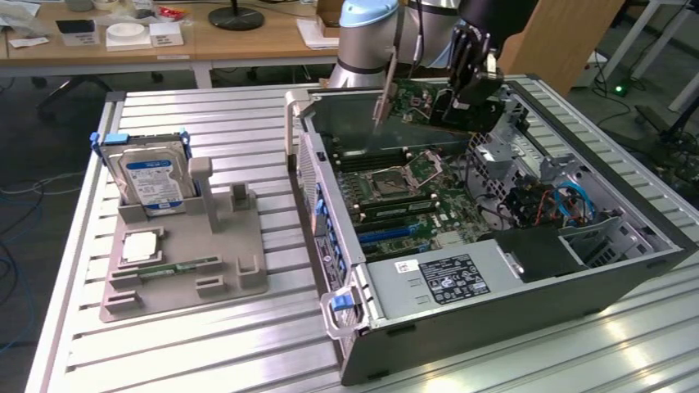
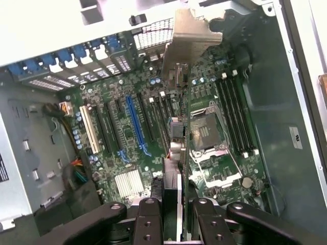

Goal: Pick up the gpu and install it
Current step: 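Insert the gpu into the slot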

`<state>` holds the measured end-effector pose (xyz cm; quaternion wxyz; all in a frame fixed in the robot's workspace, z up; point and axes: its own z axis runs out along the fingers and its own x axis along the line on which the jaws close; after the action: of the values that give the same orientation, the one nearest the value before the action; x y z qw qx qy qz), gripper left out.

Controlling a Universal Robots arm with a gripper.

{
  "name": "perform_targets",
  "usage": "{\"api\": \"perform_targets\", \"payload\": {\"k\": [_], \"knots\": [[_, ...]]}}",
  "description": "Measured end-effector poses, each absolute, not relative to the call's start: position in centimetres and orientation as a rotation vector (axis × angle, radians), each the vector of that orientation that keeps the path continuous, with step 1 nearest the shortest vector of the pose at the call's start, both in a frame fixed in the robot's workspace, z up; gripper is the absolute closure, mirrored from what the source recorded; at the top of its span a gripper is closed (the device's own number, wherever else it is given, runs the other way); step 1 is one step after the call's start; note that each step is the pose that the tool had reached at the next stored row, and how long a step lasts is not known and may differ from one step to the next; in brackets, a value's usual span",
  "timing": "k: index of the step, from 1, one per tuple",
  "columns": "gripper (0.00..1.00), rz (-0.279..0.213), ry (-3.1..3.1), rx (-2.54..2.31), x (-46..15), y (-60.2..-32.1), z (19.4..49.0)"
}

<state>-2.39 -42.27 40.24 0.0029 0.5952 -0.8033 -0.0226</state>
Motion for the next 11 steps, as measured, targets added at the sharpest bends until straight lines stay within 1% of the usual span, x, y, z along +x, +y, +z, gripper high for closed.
{"api": "perform_targets", "payload": {"k": [5, 11], "knots": [[0.73, -0.049, -2.483, 1.926, -2.39, -42.27, 40.22], [0.73, -0.046, -2.387, 2.042, -2.40, -42.27, 40.13]]}}
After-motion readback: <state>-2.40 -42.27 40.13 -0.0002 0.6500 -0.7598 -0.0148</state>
